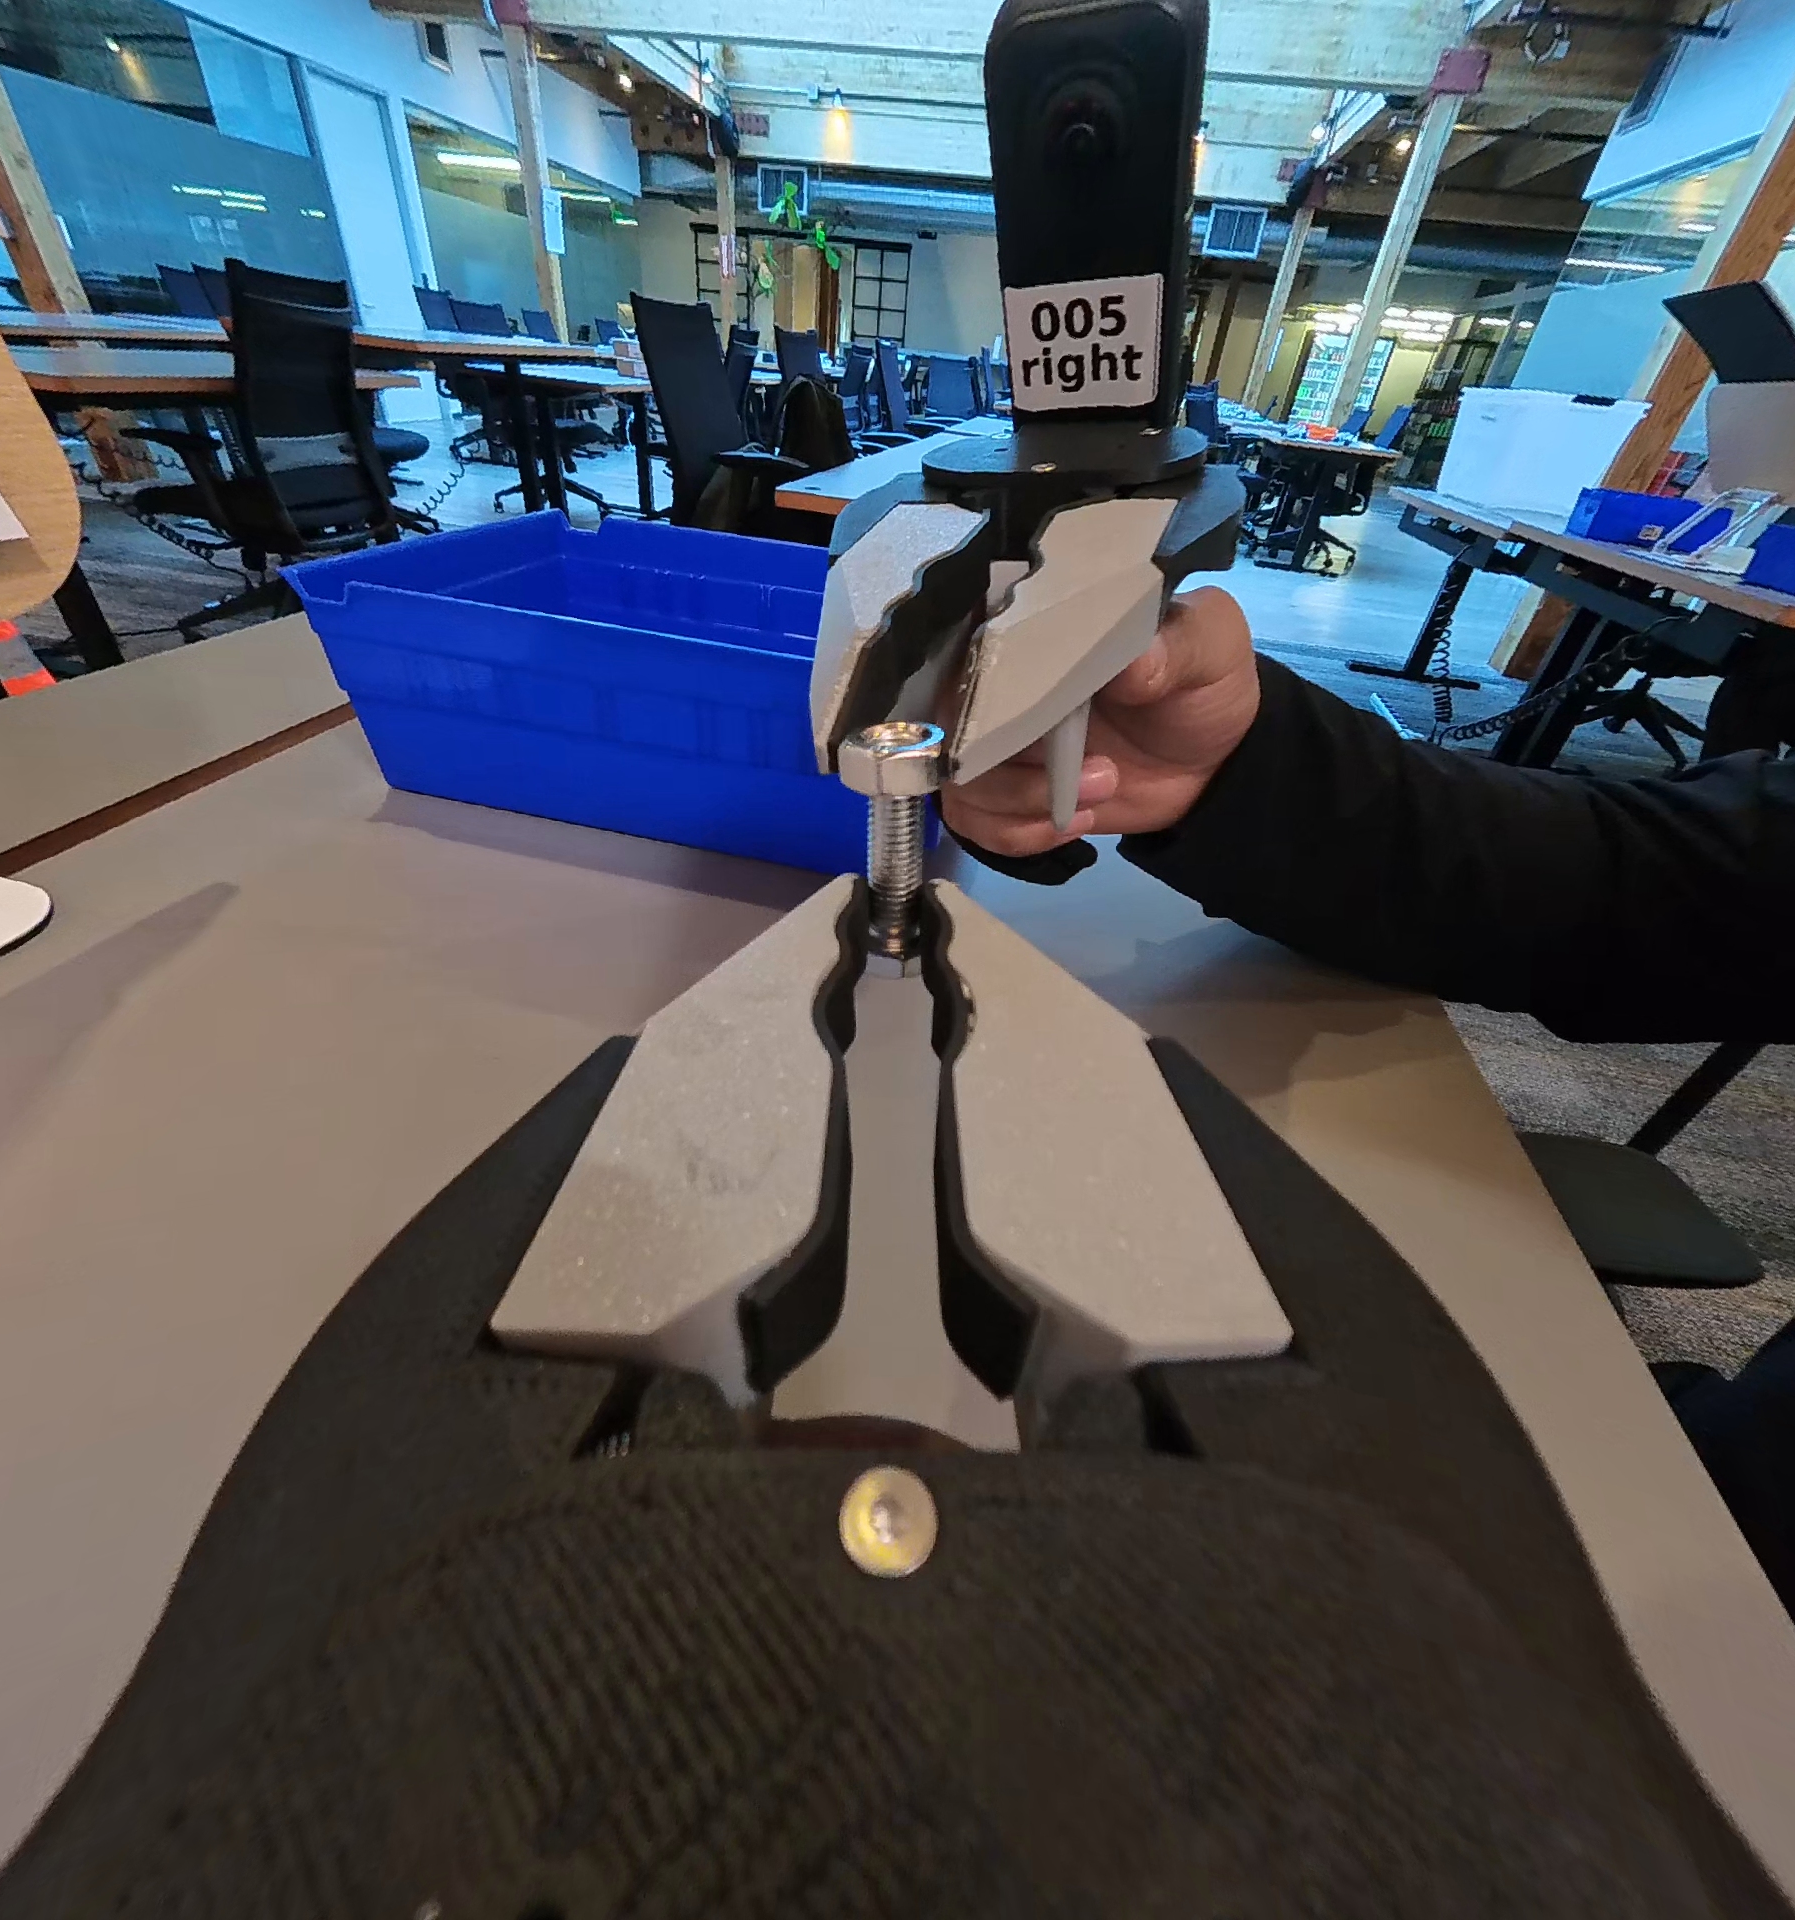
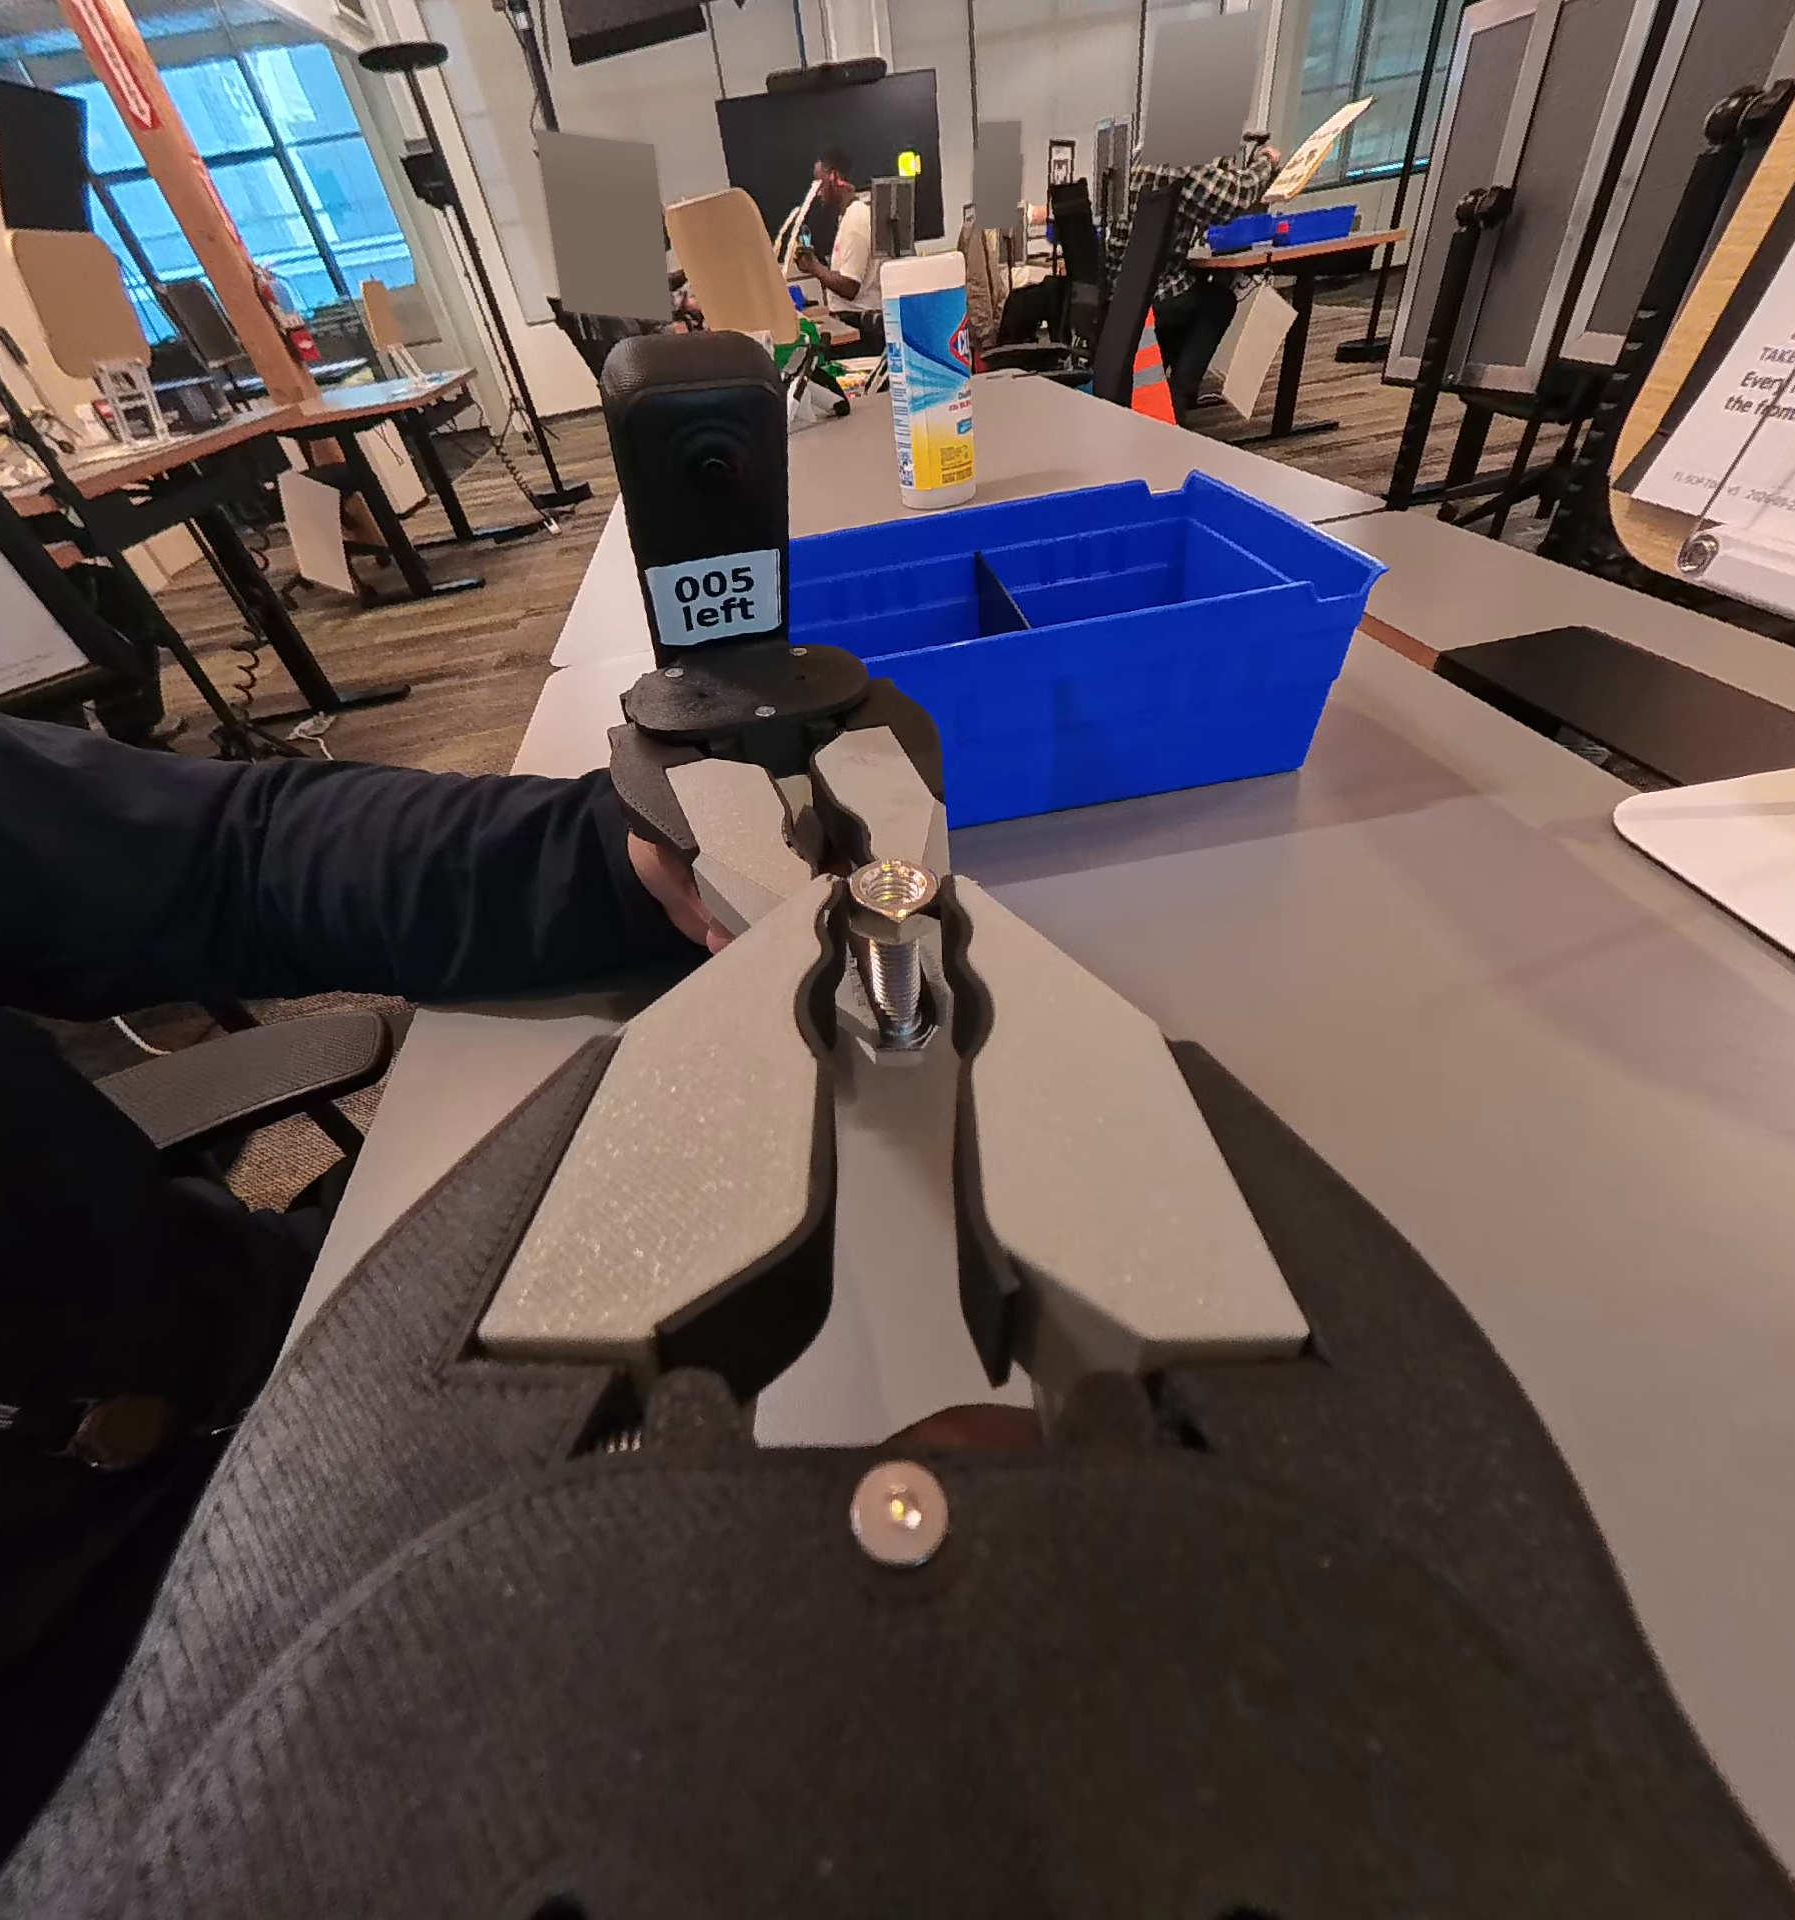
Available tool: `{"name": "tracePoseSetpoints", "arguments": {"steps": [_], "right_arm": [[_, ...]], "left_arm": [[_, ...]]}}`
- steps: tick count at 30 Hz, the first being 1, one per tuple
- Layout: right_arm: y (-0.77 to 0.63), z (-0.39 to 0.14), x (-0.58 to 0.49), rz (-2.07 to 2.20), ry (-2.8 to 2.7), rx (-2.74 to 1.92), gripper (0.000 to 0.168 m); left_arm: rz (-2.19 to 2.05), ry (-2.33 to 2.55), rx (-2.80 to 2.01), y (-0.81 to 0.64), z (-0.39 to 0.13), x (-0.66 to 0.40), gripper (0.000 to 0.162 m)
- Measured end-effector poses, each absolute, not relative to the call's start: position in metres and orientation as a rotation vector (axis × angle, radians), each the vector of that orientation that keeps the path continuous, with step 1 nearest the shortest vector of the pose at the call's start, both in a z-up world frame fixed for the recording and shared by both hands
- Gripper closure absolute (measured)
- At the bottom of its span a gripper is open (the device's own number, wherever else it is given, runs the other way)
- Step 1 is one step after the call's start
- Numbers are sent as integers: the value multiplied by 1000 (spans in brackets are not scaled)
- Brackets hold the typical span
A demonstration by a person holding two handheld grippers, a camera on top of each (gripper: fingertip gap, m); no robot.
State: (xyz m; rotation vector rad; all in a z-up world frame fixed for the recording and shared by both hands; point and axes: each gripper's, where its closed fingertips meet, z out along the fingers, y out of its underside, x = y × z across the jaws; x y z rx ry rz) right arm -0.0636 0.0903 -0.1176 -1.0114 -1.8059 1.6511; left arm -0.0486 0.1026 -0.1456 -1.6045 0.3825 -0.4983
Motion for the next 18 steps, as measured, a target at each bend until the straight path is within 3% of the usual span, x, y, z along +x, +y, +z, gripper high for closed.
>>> {"name": "tracePoseSetpoints", "arguments": {"steps": [18], "right_arm": [[91, -129, -67, 1603, -1847, -1054, 159]], "left_arm": [[-464, 385, -1626, 104, -149, -51, 155]]}}
